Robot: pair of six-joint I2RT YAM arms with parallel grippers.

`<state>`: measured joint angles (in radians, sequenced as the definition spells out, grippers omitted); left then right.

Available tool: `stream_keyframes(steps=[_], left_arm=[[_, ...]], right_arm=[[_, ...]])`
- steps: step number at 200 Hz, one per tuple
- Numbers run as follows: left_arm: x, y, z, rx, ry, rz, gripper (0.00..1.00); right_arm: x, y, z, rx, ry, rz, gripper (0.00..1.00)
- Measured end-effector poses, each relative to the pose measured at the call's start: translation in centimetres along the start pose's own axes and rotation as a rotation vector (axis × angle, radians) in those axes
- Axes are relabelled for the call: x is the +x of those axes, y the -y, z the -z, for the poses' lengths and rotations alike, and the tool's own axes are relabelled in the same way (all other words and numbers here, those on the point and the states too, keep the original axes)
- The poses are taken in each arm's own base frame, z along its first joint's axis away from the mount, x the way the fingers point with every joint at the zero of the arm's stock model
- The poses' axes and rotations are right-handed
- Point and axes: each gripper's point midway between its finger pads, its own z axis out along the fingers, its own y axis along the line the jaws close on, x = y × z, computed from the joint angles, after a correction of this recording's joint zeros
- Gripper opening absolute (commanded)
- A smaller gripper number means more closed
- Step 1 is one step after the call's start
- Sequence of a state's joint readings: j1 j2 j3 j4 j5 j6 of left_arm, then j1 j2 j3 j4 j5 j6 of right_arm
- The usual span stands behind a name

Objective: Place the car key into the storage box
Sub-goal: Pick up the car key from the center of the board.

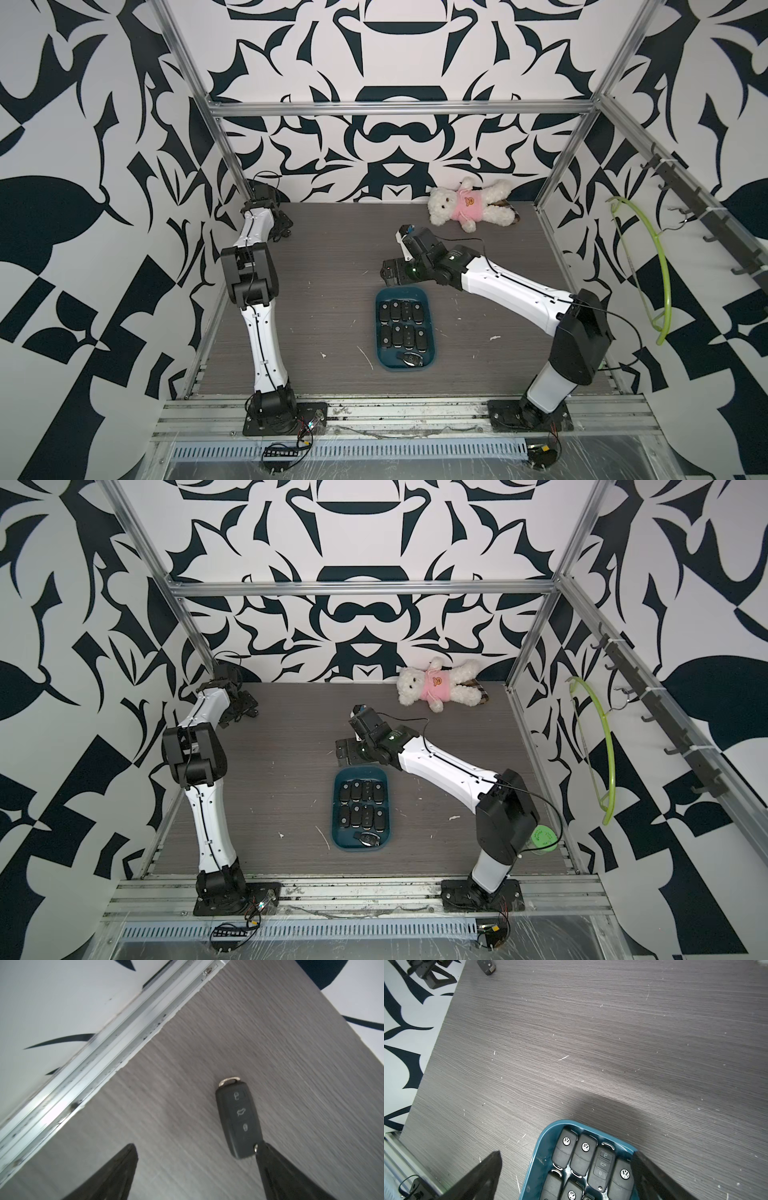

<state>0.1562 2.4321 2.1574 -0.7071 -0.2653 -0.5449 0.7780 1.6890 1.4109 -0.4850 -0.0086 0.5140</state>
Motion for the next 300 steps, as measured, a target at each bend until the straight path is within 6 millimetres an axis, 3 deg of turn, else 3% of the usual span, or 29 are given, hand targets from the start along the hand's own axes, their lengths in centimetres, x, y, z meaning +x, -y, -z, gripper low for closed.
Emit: stream_keyframes(steps=[51, 82, 93, 125, 166, 180, 190, 207, 222, 260, 300], left_arm=[[0.4, 1.6, -2.4, 0.057, -0.029, 0.002, 0.93], [-0.4, 2.6, -3.1, 0.079, -0.017, 0.011, 0.87], [-0.4, 2.6, -3.2, 0.078, -0.019, 0.010, 0.86], [0.0, 2.3, -3.4, 0.063, -0.028, 0.000, 0.68], [0.8, 1.5, -3.0, 0.040, -0.041, -0.039, 0.61], [0.8, 1.3, -3.0, 0.033, -0.043, -0.057, 0.51], [0.9, 1.2, -3.0, 0.027, -0.044, -0.064, 0.52], [0.9, 1.1, -2.9, 0.025, -0.047, -0.080, 0.62], [1.1, 1.2, -2.8, 0.024, -0.054, -0.102, 0.62], [1.4, 1.5, -2.8, 0.019, -0.068, -0.148, 0.43], [1.8, 1.8, -2.7, 0.025, -0.074, -0.158, 0.38]], right_arm=[[-0.1, 0.5, 1.2, 0.024, 0.015, -0.018, 1.00], [-0.5, 0.5, 1.8, 0.028, 0.033, -0.026, 0.99], [-0.5, 0.6, 1.9, 0.035, 0.034, -0.026, 0.99], [-0.6, 1.0, 1.9, 0.046, 0.039, -0.029, 0.99], [-0.6, 0.9, 1.9, 0.045, 0.038, -0.029, 0.99], [-0.6, 0.9, 1.9, 0.043, 0.038, -0.029, 0.99], [-0.6, 0.9, 1.9, 0.043, 0.038, -0.029, 0.99], [-0.6, 0.9, 1.9, 0.042, 0.038, -0.030, 1.00], [-0.6, 0.9, 1.8, 0.042, 0.037, -0.032, 1.00], [-0.3, 1.0, 1.7, 0.044, 0.029, -0.037, 1.00], [0.1, 1.2, 1.5, 0.049, 0.019, -0.037, 1.00]])
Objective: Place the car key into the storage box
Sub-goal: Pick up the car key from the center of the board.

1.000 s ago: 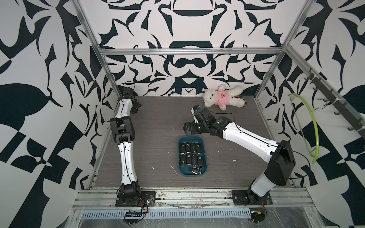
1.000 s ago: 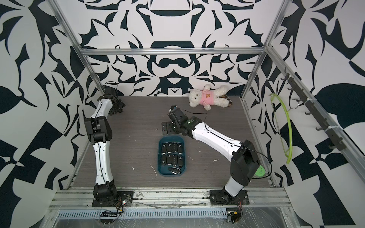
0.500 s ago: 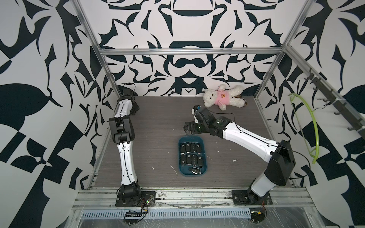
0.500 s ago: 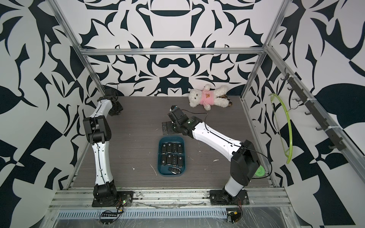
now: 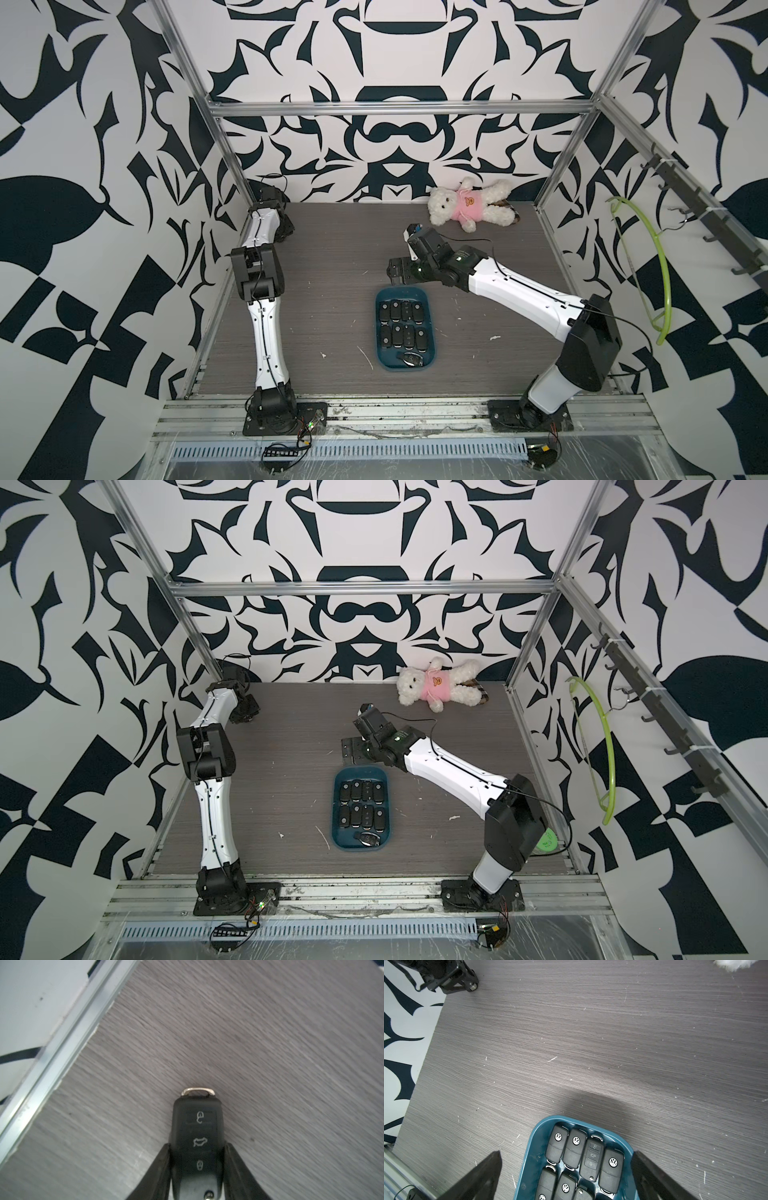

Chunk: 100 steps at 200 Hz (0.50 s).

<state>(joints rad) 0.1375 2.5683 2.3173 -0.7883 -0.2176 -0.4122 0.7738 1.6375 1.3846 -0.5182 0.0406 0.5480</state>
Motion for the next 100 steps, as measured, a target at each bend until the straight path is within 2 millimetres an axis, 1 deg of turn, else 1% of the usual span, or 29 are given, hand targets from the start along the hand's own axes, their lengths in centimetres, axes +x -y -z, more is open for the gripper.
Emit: stream_keyframes(steps=[24, 54, 79, 100], left_arm=[[0.8, 0.3, 0.5, 0.016, -0.014, -0.004, 0.38], [3.4, 0.5, 1.8, 0.035, -0.063, -0.018, 0.37], [5.2, 0.9, 3.5, 0.060, -0.090, -0.031, 0.36], [5.9, 1.3, 5.3, 0.087, -0.089, -0.036, 0.36]], right_arm=[[0.6, 0.3, -0.3, 0.007, -0.014, -0.001, 1.00], [1.3, 0.7, -0.8, 0.012, -0.028, -0.002, 1.00], [1.6, 0.7, -1.0, 0.008, -0.034, -0.002, 1.00], [1.7, 0.6, -1.1, 0.002, -0.035, -0.002, 1.00]])
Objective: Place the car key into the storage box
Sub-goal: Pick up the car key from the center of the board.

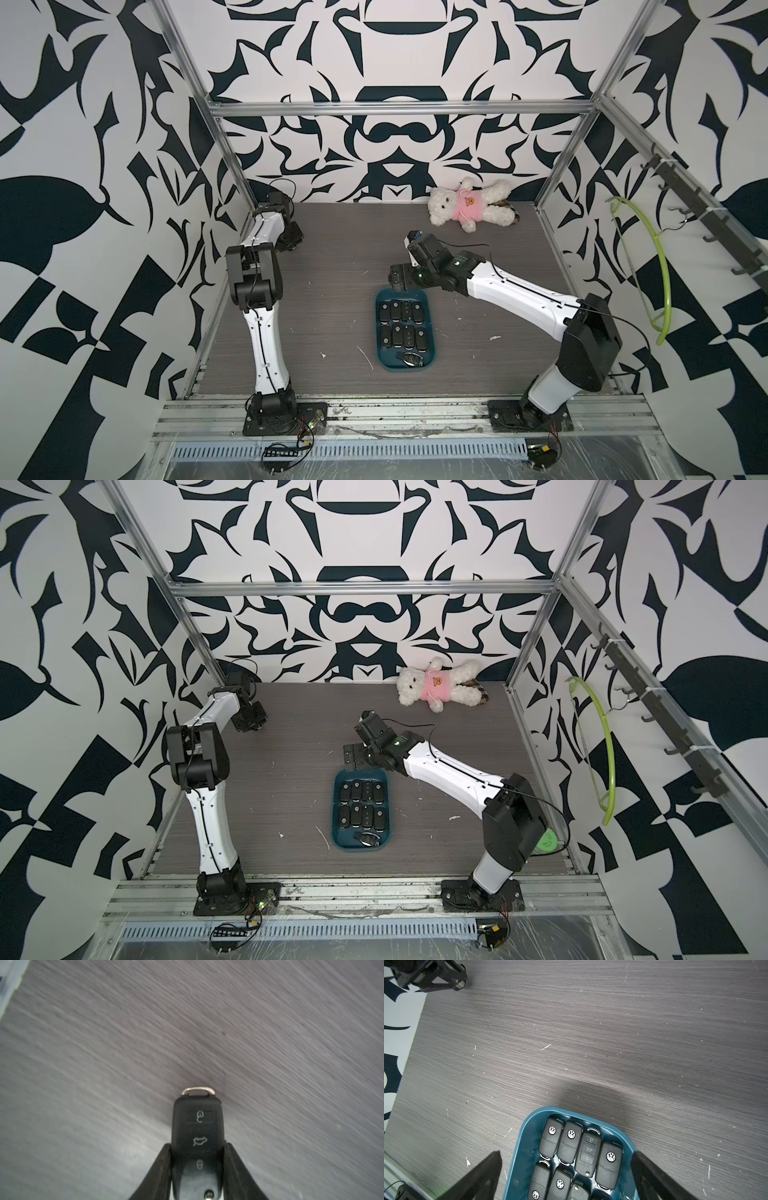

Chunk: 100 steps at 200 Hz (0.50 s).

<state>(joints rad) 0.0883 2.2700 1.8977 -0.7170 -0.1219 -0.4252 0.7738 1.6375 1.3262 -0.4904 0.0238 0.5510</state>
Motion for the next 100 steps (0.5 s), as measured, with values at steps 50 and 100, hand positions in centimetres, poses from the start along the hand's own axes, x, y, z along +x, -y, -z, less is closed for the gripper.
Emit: stream_keyframes(steps=[50, 100], left_arm=[[1.6, 1.5, 4.7, 0.078, 0.032, -0.015, 0.36], [5.2, 3.1, 8.6, 0.139, 0.032, -0.063, 0.36]], right_arm=[[-0.1, 0.2, -0.3, -0.012, 0.006, -0.008, 1.00], [1.1, 1.6, -1.2, -0.007, -0.028, -0.028, 1.00]])
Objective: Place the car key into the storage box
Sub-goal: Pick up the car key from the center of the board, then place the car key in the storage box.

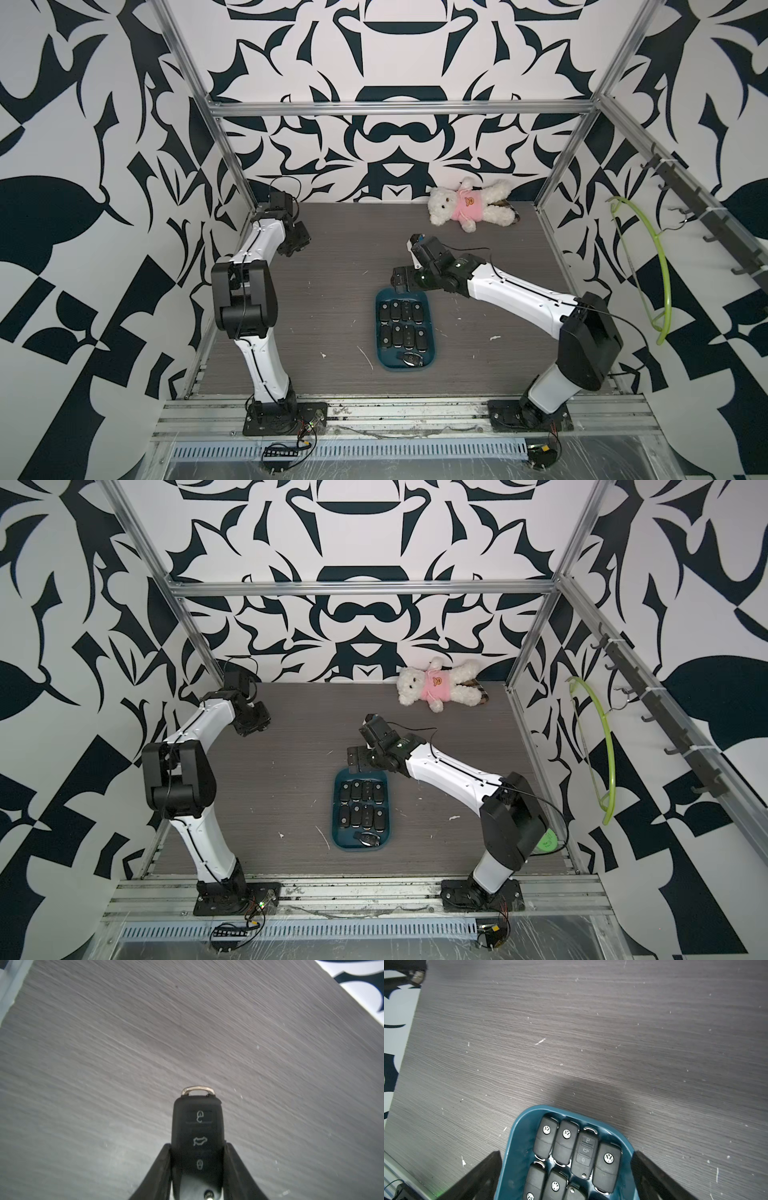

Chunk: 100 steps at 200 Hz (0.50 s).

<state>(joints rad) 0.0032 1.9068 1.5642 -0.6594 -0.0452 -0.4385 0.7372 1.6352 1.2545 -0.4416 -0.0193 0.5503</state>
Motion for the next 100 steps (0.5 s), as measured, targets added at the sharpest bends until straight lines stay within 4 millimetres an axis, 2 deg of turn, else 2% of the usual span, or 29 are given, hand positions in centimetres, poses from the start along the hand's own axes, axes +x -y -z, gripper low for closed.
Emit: stream_keyframes(steps=[24, 58, 100], left_arm=[[2.1, 2.2, 2.1, 0.042, 0.004, -0.054, 0.36], [5.5, 5.6, 5.4, 0.117, 0.018, -0.140, 0.35], [10.6, 9.0, 9.3, 0.207, 0.022, -0.253, 0.35]], right_arm=[[0.3, 0.4, 0.4, -0.005, -0.001, -0.005, 1.00], [0.0, 0.3, 2.2, -0.033, 0.031, -0.001, 1.00], [0.3, 0.3, 3.8, -0.060, 0.052, 0.011, 1.00]])
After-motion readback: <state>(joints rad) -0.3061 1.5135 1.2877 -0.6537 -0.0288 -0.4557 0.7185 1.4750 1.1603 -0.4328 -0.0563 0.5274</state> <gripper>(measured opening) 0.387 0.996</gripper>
